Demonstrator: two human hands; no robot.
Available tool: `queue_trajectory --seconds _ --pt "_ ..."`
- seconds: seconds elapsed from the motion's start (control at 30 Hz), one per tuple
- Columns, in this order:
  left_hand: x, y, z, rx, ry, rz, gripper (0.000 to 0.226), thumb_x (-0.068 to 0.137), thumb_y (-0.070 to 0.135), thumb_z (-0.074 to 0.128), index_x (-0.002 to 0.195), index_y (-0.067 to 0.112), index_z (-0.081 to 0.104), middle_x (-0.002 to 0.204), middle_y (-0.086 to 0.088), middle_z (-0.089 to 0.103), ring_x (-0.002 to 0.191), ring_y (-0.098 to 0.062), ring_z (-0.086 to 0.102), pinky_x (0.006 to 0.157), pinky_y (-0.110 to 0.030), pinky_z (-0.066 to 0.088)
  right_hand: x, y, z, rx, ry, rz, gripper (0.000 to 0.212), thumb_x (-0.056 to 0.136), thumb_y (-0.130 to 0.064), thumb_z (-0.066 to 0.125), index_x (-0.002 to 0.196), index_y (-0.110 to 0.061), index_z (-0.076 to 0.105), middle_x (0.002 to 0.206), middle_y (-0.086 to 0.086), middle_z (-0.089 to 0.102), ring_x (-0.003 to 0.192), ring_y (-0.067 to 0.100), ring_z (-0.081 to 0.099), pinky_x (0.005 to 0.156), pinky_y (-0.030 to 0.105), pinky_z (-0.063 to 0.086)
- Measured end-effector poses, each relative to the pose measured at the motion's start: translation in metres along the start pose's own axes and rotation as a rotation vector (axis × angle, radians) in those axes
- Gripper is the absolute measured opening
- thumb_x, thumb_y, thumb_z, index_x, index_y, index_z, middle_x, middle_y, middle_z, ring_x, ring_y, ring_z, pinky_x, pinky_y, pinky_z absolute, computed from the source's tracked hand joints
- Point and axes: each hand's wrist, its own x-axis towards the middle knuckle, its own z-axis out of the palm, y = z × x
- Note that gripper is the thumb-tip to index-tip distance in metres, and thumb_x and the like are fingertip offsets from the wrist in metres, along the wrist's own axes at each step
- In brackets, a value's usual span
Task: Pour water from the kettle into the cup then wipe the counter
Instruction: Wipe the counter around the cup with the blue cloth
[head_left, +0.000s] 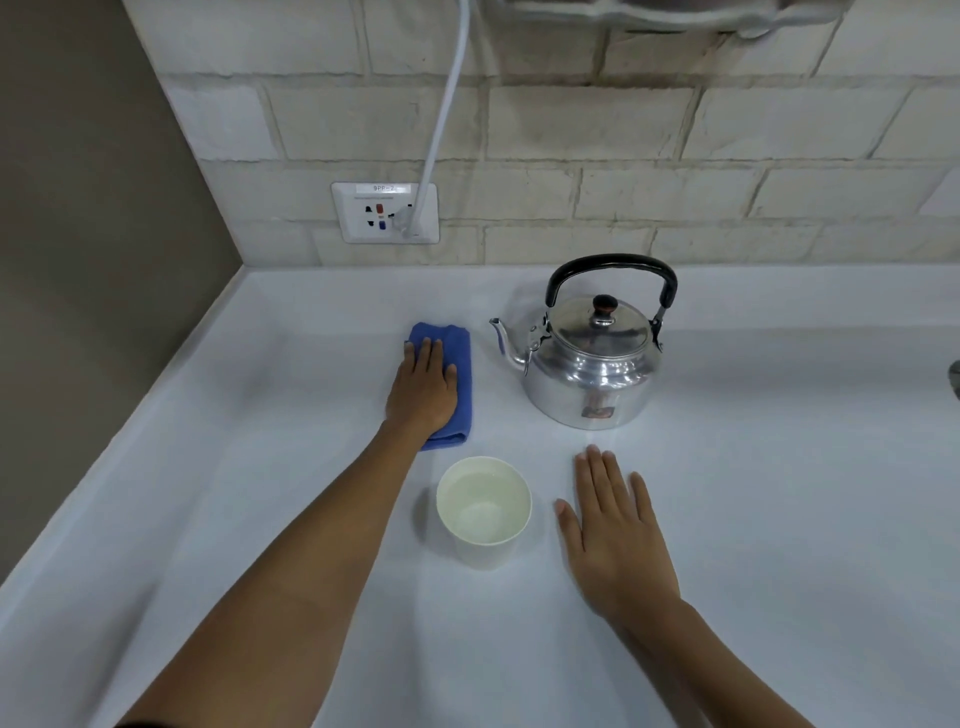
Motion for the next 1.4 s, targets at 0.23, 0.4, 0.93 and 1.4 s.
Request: queue_trajectory --seconds 0.23,0.4,0.93,1.4 --pt "-0.016 0.026 0.002 0.057 -0.009 0.212 0.048 0.1 0.023 0.017 0.145 0.009 0.006 0.156 -0.015 0.008 0.143 -0.032 0.0 0.117 -0.039 -0.002 0.001 0.001 0.0 -0.015 -0.014 0.004 0.06 0.096 -0.042 0.015 0.144 -0.013 -0.006 0.157 0.003 -0.004 0.141 0.011 -0.013 0.117 0.036 -0.006" --pt "-0.073 0.009 0.001 0.269 0.038 0.599 0.042 0.097 0.021 0.028 0.125 -0.003 0.048 0.148 -0.019 0.032 0.138 -0.039 0.024 0.114 -0.051 0.021 0.001 0.004 -0.001 0.016 -0.025 0.002 0.06 0.096 -0.043 0.017 0.145 -0.015 -0.004 0.157 0.0 -0.002 0.142 0.01 -0.009 0.117 0.034 -0.005" --pt "-0.133 -0.018 -0.008 0.059 0.04 0.101 0.049 0.099 0.029 0.02 0.145 0.016 0.007 0.157 -0.005 0.006 0.144 -0.022 0.003 0.117 -0.034 0.004 0.002 0.004 0.002 -0.032 -0.018 0.001 0.061 0.096 -0.043 0.018 0.145 -0.01 0.006 0.157 0.006 0.007 0.143 0.018 0.001 0.118 0.04 0.003" --pt "-0.234 -0.031 -0.013 -0.004 0.07 -0.079 0.05 0.099 0.028 0.021 0.145 0.015 0.007 0.157 -0.004 0.005 0.144 -0.018 0.001 0.117 -0.033 0.003 0.0 0.003 0.002 -0.047 -0.047 0.01 0.06 0.096 -0.041 0.014 0.145 -0.008 0.004 0.157 0.008 0.004 0.143 0.018 -0.001 0.118 0.04 0.001"
